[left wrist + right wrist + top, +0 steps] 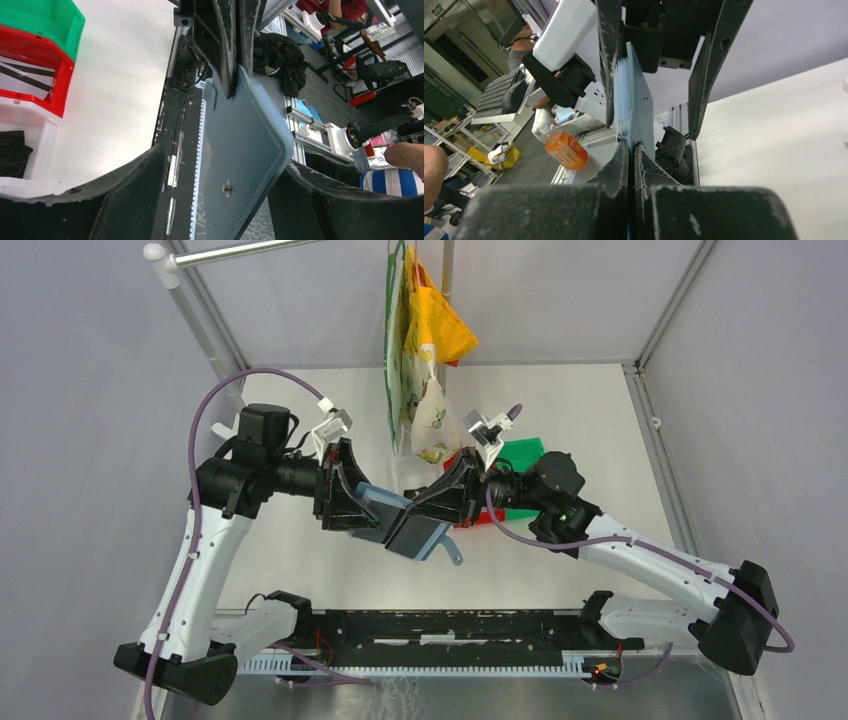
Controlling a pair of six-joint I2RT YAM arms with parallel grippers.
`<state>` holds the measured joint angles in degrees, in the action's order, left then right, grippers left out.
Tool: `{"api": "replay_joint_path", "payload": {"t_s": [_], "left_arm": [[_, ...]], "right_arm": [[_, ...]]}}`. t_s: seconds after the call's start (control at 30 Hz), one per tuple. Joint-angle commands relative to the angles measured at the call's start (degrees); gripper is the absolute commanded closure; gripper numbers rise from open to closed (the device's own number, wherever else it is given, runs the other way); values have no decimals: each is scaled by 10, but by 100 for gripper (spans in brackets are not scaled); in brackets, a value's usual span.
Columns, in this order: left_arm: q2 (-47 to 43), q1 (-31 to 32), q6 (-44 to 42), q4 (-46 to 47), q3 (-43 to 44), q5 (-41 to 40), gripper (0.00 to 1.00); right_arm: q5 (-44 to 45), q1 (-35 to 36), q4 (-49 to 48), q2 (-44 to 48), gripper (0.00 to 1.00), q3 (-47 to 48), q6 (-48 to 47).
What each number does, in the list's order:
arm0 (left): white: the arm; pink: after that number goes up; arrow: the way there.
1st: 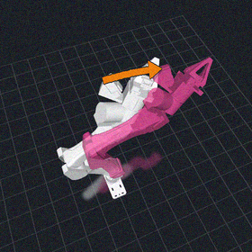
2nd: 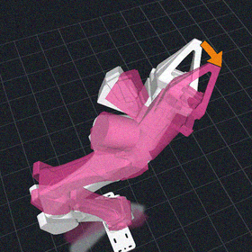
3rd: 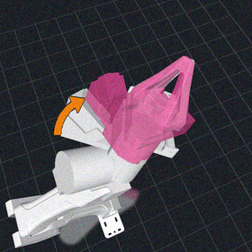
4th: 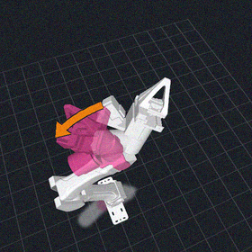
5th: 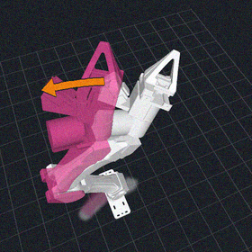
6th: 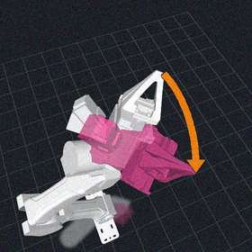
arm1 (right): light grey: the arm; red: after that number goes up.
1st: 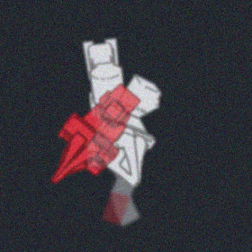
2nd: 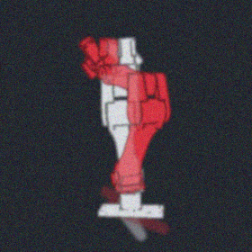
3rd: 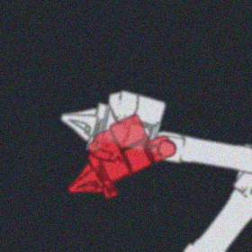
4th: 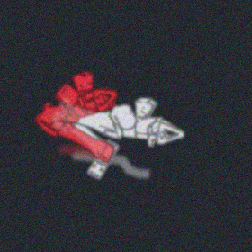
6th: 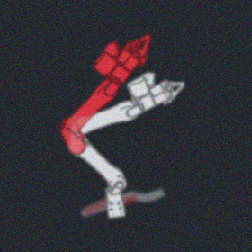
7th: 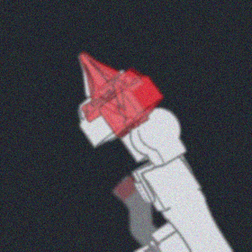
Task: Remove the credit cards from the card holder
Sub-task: Remove the credit card from the card holder.
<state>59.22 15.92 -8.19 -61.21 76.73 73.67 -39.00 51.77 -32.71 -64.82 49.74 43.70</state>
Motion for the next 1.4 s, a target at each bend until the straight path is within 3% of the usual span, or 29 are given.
{"api": "replay_joint_path", "payload": {"t_s": [0.0,0.27,0.43,0.57,0.63,0.7,0.83,1.13,1.27,1.37], "left_arm": [[-7,-1,-1,7,-1,34,27],[-10,-1,-1,7,7,53,56],[-3,-1,5,6,18,51,65],[7,-2,30,13,27,31,62],[8,-1,35,13,34,24,49],[6,-1,37,13,41,17,42],[-1,-1,41,23,42,15,40],[-7,-1,48,27,28,38,74],[-4,-1,52,25,28,21,85],[-1,-1,56,31,30,-16,92]], "right_arm": [[18,3,-77,25,100,5,9],[10,4,-83,19,100,3,15],[5,8,-74,18,100,6,9],[7,12,-69,19,100,7,5],[8,12,-69,17,100,8,3],[8,13,-67,14,100,11,4],[8,15,-66,11,100,15,3],[12,16,-50,11,100,27,-6],[30,15,10,10,80,55,-39],[62,7,89,18,51,87,-76]]}}
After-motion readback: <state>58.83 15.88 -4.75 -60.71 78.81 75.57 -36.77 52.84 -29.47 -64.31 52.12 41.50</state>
